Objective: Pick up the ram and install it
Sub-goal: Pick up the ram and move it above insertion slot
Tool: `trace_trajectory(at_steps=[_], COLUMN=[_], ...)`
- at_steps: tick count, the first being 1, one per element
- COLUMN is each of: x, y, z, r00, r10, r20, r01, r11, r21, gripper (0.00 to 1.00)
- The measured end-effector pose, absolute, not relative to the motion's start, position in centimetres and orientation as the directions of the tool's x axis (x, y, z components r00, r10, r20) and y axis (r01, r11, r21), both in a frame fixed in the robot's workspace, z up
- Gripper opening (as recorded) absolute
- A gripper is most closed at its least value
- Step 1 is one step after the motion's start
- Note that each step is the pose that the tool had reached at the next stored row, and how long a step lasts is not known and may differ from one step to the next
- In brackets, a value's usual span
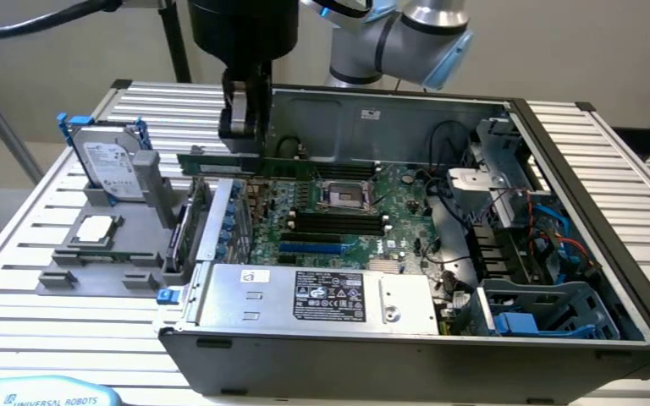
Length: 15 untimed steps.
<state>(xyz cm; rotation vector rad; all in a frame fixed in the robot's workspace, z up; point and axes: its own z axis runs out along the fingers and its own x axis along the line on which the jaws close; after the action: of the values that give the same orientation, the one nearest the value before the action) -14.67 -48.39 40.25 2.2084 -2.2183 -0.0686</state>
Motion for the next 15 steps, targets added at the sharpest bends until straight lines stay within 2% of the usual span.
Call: trace_trajectory(at_steps=[6,15], x=[-10.2,-7.7], y=[-47.3,-44.4], z=[39.3,37.7], r00=[-0.005,-0.005], r10=[-1.0,-1.0], r20=[-0.023,-0.023], r01=[-0.999,-0.999], r11=[0.004,0.004], r21=[0.042,0.042], gripper=[0.13,0.13])
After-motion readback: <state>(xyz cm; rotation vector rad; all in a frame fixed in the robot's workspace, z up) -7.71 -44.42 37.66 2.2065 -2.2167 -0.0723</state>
